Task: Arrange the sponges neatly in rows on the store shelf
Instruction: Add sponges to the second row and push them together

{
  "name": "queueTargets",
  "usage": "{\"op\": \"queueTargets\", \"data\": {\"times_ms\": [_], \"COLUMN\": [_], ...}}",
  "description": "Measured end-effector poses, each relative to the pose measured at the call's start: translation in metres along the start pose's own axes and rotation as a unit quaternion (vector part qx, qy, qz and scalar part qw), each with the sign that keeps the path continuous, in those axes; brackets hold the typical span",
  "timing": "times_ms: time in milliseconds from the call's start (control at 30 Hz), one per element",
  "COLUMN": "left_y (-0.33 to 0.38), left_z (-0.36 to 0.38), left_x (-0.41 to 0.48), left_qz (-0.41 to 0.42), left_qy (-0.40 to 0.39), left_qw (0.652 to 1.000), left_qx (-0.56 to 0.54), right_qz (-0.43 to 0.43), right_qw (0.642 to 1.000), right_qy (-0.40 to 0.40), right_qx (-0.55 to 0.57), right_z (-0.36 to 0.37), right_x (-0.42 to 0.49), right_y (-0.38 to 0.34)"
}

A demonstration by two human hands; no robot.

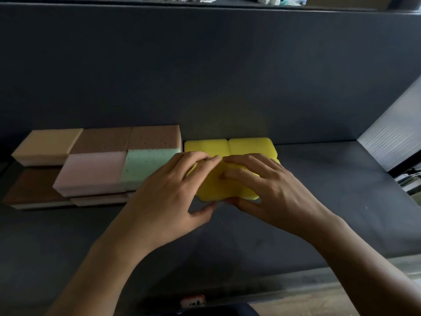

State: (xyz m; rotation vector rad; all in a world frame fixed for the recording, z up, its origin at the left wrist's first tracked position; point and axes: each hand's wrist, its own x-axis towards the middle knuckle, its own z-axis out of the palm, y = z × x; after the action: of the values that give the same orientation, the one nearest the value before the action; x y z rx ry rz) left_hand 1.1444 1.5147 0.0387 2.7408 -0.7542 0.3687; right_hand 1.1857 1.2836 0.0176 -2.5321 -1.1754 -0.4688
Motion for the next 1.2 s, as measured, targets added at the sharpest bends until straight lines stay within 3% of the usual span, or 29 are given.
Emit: {"op": "queueTargets", "data": {"times_ms": [267, 433, 833, 1200], "left_y": [-0.029, -0.047, -0.061, -0.062], "left_z": [-0.01, -0.001, 0.008, 0.009], "left_x": [0.004, 0.009, 0.008, 0.008], "left_qz": [-0.084, -0.148, -0.155, -0.149], "left_qy": [0.05, 0.0, -0.034, -0.037], "left_qw": [0.995, 0.987, 0.985, 0.986], "left_qx": [0.022, 0.065, 0.068, 0.067], "right_qz": [0.028, 0.044, 0.093, 0.073], "right_qw": [0.999, 0.998, 0.993, 0.996], "right_qy": [-0.02, -0.044, -0.078, -0.014], "right_qx": [0.004, 0.0, 0.009, -0.05], "right_z": [0.012, 0.023, 0.048, 0.064], "right_x": [0.032, 0.054, 0.077, 0.078], "right_y": [0.023, 0.033, 0.042, 0.039]}}
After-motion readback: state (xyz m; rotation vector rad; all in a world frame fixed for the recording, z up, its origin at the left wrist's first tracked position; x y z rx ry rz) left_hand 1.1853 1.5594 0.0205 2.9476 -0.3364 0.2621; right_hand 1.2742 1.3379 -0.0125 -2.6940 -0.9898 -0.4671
